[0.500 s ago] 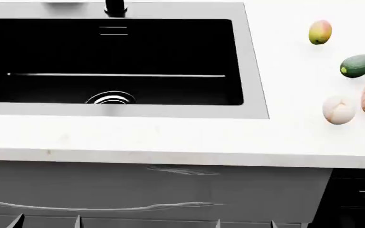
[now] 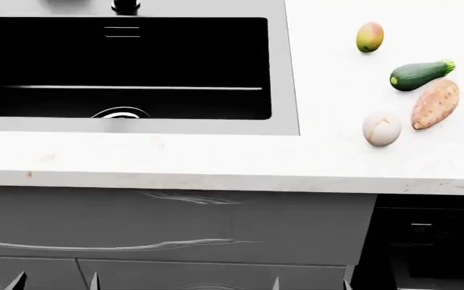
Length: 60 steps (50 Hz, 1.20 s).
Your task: There is a mixed pile of frozen fruits and vegetables on the counter. Locate all the frozen vegetables and place the items in a bowl on the counter. Take all the frozen fruits and defrost them in a running sink.
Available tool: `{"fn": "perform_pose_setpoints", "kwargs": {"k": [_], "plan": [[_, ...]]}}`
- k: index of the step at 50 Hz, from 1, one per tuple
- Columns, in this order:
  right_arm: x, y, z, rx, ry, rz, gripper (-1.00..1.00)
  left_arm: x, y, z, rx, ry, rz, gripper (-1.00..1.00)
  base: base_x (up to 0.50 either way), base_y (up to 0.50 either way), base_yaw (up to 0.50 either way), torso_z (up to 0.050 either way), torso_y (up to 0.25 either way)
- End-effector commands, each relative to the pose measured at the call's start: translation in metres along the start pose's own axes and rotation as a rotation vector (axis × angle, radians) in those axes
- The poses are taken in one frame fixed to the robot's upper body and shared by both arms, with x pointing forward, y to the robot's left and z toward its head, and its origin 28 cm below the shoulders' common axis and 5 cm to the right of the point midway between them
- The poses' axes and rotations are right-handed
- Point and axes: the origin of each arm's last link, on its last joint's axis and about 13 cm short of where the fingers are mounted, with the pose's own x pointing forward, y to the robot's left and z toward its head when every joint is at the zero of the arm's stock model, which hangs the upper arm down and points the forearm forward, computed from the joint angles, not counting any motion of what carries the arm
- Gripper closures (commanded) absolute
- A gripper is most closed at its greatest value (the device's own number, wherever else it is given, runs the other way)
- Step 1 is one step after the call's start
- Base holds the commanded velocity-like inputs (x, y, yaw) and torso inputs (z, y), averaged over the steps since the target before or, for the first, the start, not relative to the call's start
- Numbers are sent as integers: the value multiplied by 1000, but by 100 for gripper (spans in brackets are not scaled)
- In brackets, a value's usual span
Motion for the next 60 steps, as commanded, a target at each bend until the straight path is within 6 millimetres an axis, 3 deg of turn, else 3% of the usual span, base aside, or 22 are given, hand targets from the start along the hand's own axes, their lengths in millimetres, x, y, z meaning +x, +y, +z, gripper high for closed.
{"fn": "perform_pose_setpoints", "kwargs": {"k": [1,46,60], "plan": [[0,0,-1,-9,8,-4,-100,0,0,0,5,6,3,-100,0,-500,0,0,0],[0,-1,0,-11,6,-16,-100,-1,0,1,13,-2,-11,-100,90,-442,0,0,0],[0,-1,0,-16,5,-18,-100,-1,0,2,3,-9,-9,-100,0,-42,0,0,0]]}}
